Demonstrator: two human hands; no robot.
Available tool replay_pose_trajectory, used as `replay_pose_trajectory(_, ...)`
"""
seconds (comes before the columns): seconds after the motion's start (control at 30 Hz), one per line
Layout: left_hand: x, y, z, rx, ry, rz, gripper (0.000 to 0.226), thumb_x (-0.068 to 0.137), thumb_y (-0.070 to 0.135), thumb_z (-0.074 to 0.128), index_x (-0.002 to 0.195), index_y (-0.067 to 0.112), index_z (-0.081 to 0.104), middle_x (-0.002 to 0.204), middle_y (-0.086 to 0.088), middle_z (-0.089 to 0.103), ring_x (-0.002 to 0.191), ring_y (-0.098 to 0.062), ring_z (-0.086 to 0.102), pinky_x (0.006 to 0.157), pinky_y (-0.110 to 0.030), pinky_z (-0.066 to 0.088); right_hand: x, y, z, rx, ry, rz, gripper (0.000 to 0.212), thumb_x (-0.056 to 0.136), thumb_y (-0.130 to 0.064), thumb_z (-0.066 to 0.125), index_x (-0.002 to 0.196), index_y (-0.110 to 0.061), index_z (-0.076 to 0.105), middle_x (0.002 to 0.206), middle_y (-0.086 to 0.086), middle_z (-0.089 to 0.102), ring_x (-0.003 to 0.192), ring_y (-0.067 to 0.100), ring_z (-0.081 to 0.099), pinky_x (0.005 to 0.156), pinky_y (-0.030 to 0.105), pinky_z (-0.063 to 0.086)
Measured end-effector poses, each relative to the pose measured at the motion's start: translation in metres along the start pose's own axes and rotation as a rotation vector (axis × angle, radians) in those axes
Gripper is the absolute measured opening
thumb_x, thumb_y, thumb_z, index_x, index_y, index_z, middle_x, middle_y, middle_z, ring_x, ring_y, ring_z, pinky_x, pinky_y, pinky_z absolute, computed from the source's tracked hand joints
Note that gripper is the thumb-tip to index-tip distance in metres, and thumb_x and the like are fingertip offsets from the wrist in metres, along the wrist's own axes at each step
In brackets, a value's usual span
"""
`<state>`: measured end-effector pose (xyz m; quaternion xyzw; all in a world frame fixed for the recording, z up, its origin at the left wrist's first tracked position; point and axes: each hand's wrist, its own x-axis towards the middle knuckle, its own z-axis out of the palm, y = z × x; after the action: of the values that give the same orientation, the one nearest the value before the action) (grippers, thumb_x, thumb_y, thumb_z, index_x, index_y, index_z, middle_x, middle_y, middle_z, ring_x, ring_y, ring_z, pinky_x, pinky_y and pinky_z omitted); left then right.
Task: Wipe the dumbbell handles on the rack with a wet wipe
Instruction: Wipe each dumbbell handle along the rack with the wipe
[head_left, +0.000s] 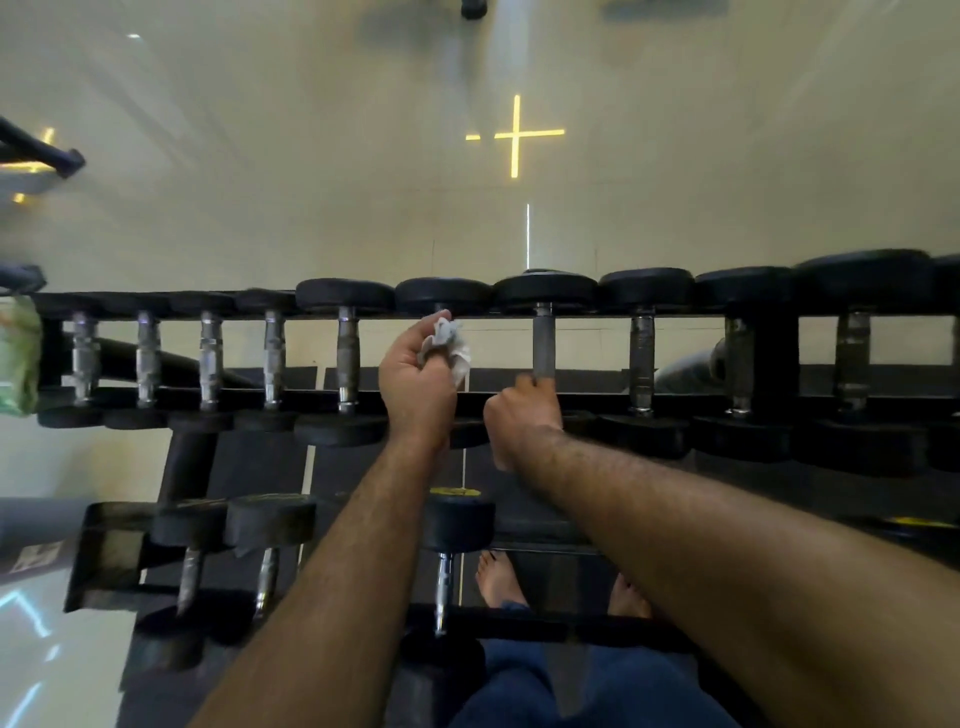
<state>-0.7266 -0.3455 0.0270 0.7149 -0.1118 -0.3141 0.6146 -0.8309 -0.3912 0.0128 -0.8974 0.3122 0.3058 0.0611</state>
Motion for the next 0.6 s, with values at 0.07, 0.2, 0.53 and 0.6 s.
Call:
replay_pose_trajectory(0.07, 0.001, -0.001, -0.006, -0.034, 0.041, -0.032, 0.030, 0.094, -0.001, 0.071, 0.107, 0.024, 0.081, 0.106, 0.000, 0.079, 0.106, -0.022, 0.075, 0.080, -0.029, 0.062, 0.006, -0.006, 0.003, -0.042, -0.017, 0.060, 0.030, 0.102, -0.029, 0.064, 0.130, -0.019, 0.067, 0.128, 0.007, 0.069, 0.130, 0.034, 0.051, 0.103, 0.051, 0.044)
replay_pose_trajectory(0.2, -0.001, 0.002, -0.016, -0.047, 0.070, -0.047, 0.009, 0.094, 0.013, 0.078, 0.101, 0.018, 0.080, 0.094, -0.001, 0.079, 0.088, -0.015, 0.075, 0.069, -0.024, 0.059, 0.006, -0.002, 0.012, 0.105, 0.091, 0.091, 0.022, 0.101, -0.025, 0.060, 0.119, -0.021, 0.072, 0.118, 0.003, 0.072, 0.125, 0.028, 0.054, 0.105, 0.045, 0.043)
replay_pose_trajectory(0.53, -0.001, -0.013, -0.003, -0.012, 0.005, -0.098, 0.008, 0.092, 0.015, 0.078, 0.099, 0.020, 0.079, 0.098, -0.006, 0.078, 0.094, -0.024, 0.076, 0.071, -0.029, 0.061, -0.010, 0.066, 0.068, 0.610, 0.370, -0.197, 0.057, 0.083, -0.039, 0.088, 0.137, -0.026, 0.072, 0.105, 0.001, 0.072, 0.102, 0.021, 0.056, 0.085, 0.036, 0.050)
replay_pose_trajectory(0.6, -0.001, -0.015, 0.002, 0.029, -0.027, -0.086, 0.011, 0.091, 0.016, 0.079, 0.100, 0.023, 0.079, 0.100, -0.003, 0.078, 0.096, -0.023, 0.076, 0.073, -0.034, 0.064, -0.010, 0.065, 0.065, 0.587, 0.365, -0.235, 0.059, 0.084, -0.040, 0.088, 0.138, -0.024, 0.071, 0.108, 0.001, 0.073, 0.106, 0.022, 0.056, 0.088, 0.039, 0.053)
